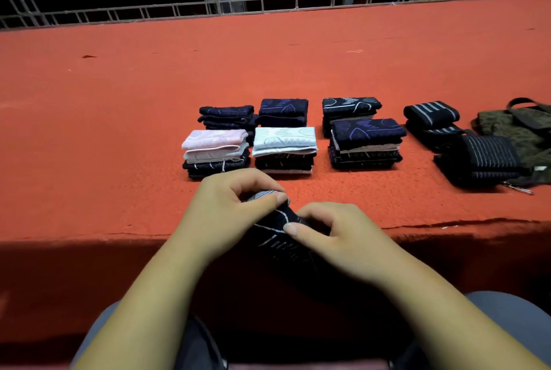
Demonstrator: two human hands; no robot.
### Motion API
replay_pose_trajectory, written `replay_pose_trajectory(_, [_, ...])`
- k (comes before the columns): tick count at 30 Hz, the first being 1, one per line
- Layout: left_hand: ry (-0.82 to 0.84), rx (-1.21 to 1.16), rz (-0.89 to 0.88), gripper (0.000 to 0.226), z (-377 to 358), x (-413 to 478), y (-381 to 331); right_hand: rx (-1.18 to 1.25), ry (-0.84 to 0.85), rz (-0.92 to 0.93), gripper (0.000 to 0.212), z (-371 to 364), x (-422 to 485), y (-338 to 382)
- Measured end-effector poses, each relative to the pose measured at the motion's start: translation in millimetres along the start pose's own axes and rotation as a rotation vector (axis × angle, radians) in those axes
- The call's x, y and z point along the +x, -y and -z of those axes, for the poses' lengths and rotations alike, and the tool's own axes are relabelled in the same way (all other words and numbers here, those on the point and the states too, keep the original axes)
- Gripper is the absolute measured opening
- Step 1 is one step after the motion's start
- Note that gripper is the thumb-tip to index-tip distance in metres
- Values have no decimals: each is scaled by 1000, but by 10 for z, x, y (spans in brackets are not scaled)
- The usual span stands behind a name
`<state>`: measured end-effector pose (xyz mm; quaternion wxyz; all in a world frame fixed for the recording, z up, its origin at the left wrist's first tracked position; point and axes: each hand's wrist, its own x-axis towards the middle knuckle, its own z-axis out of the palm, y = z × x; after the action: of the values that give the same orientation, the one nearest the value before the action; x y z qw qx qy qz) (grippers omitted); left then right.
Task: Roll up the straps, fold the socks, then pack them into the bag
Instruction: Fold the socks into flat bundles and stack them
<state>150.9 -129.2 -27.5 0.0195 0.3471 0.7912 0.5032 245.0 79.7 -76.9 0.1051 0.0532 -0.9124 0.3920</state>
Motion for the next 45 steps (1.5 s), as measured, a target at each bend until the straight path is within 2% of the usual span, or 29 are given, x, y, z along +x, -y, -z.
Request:
replay_pose_trajectory(2, [-64, -66, 7, 9, -65, -7, -17, 58, 18, -20, 25, -39, -7, -4])
replay_pose_trajectory(4, [-215, -112, 28, 12, -123, 15, 21, 97, -9, -47, 28, -50, -5, -5])
replay_pose_trajectory(7, [-485, -235, 87, 15, -156, 83, 121, 31, -97, -59, 27, -34, 21, 6])
replay_pose_trajectory(9, [-551, -385, 146, 16, -151, 125, 187, -28, -147, -37, 19, -5, 37, 46])
replay_pose_trajectory(11, [-478, -494, 160, 18, -152, 142, 224, -14, -147, -20, 13, 11, 22, 86])
replay_pose_trajectory(15, [-268, -712, 91, 14, -143, 127, 106, 264, -245, -91, 19, 9, -28, 125])
replay_pose_trajectory(17, [-150, -782, 86, 13, -133, 95, 23, 219, -285, -93, 16, 37, -23, 100])
replay_pose_trajectory(20, [-11, -873, 100, 11, -158, 53, -23, 285, -120, -62, 37, 59, -22, 96])
replay_pose_trajectory(22, [6, -873, 69, 14, -176, 56, -5, 330, -79, -7, 40, 34, -35, 113])
replay_pose_trajectory(27, [37, -836, 57, 17, -182, 63, 37, 401, -182, -1, 38, -2, -10, 77])
replay_pose_trajectory(30, [49, -749, 87, 13, -160, 51, 35, 306, -264, 21, 22, -27, 30, 49])
replay_pose_trajectory(34, [-5, -696, 105, 14, -72, 67, 122, 206, -310, 161, 8, 61, 53, 31])
replay_pose_trajectory(37, [9, -649, 104, 12, 26, 85, 226, 231, -201, 175, 11, 204, 35, 47])
replay_pose_trajectory(40, [53, -517, 77, 11, 49, 86, 276, 261, -26, 156, 12, 290, -25, 69])
replay_pose_trajectory(45, [130, -443, 37, 12, -42, 47, 272, 230, 302, 117, 19, 504, -85, 74])
